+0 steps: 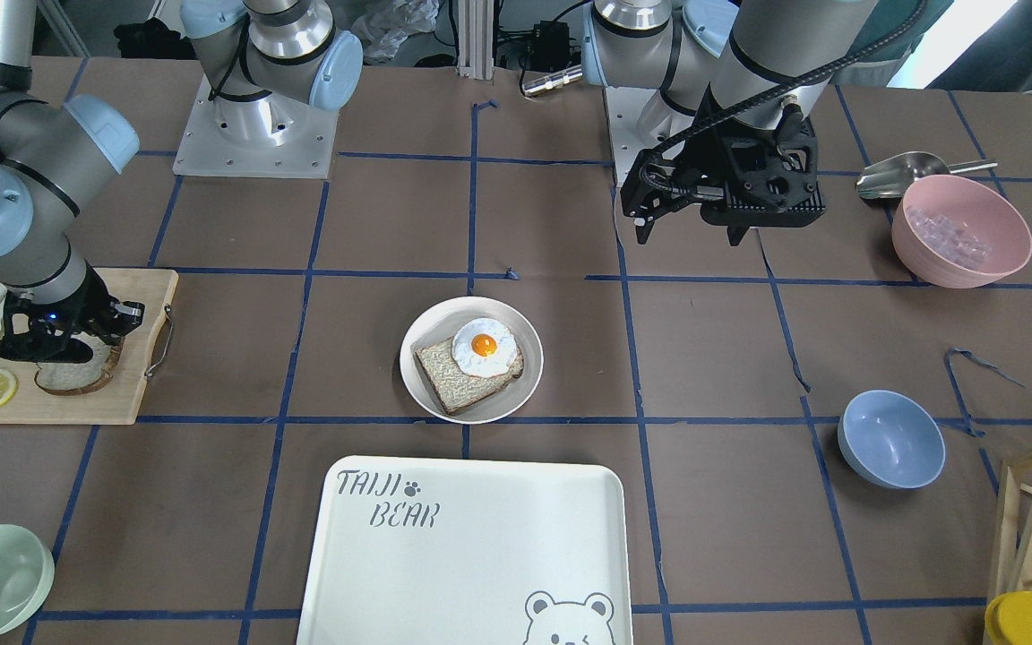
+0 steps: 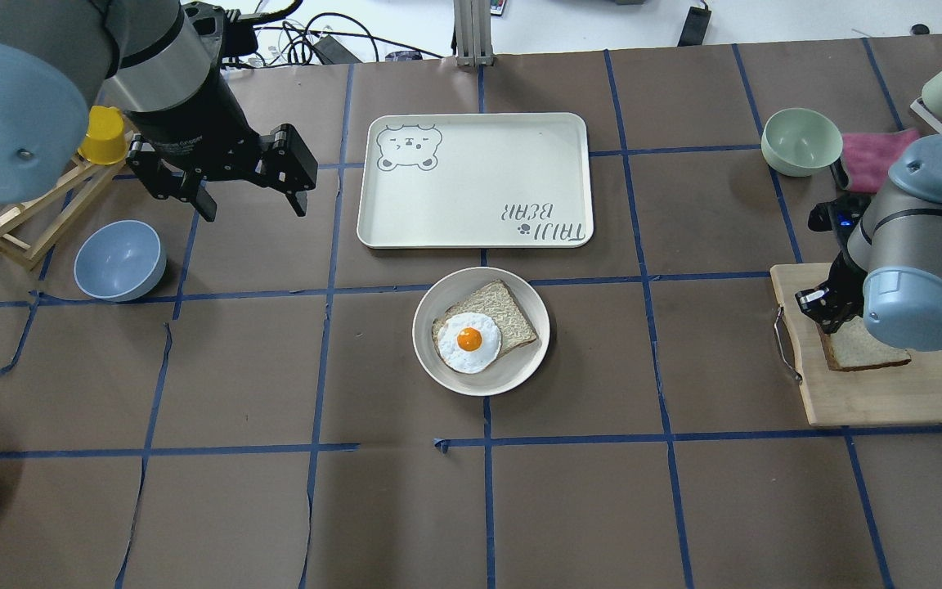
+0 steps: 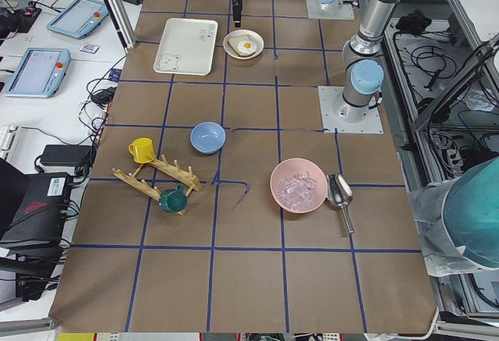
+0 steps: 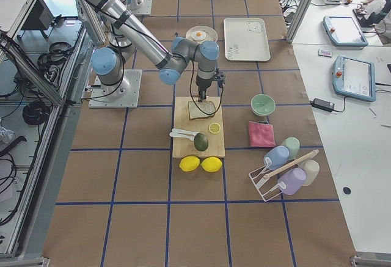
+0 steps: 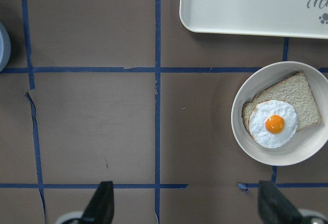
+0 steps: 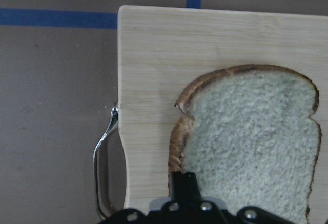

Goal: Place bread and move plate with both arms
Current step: 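Lower the right gripper and grasp the bread slice by its edge, then lift the bread slice and carry it over the white plate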

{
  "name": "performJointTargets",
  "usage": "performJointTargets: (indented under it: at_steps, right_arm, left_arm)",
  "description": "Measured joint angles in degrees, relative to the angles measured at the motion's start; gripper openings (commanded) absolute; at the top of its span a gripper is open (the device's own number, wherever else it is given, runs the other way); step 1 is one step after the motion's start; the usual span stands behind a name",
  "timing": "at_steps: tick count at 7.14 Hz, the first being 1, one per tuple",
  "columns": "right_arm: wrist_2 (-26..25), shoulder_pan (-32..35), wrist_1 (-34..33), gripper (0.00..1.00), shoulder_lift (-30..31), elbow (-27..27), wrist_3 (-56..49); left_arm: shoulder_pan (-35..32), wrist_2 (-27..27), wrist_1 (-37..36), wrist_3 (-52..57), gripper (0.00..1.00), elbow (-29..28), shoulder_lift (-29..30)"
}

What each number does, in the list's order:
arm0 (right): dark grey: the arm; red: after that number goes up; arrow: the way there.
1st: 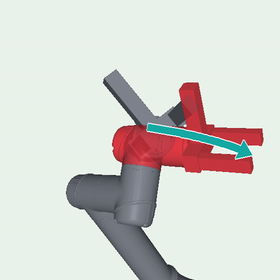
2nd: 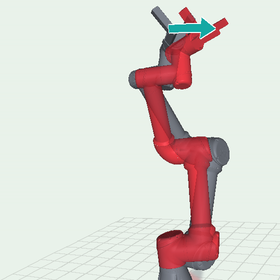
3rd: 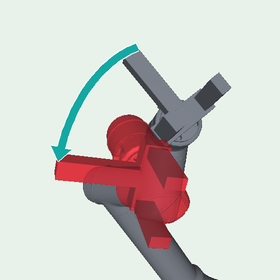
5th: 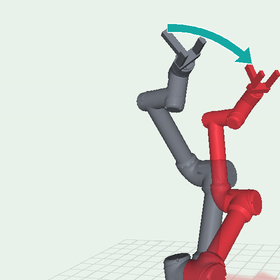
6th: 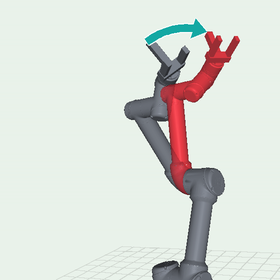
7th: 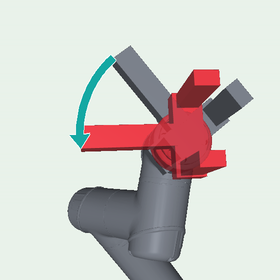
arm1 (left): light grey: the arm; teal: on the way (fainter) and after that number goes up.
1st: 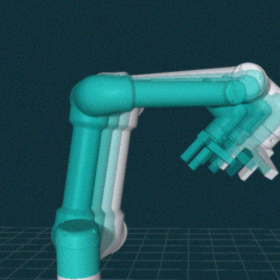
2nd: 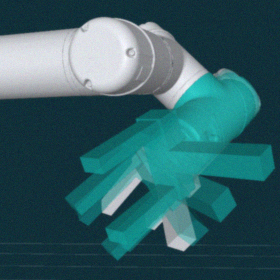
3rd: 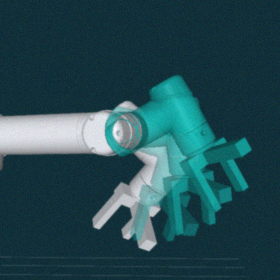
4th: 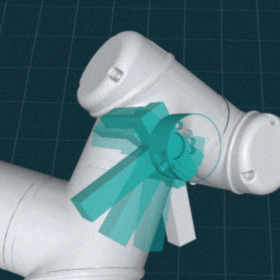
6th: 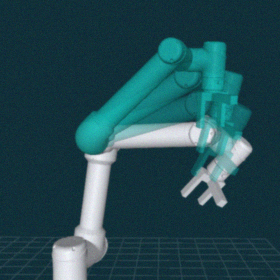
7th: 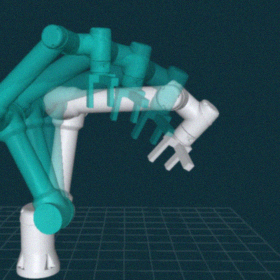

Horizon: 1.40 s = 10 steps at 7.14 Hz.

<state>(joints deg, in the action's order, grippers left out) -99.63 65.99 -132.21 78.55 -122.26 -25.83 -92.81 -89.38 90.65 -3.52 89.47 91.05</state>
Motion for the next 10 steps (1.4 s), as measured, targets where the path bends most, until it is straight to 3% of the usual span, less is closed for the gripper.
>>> performJointTargets:
  at_steps: [6,10]
  right_arm:
    - [-1.8,4.3,3.1,0.0,4.4,1.5,3.8]
    - [-4.1,11.5,13.4,0.0,4.8,9.8,10.6]
  left_arm:
    - [0.0,0.0,0.0,0.0,1.0,-0.1,0.0]
    - [0.1,0.0,0.0,0.0,1.0,-0.3,0.1]
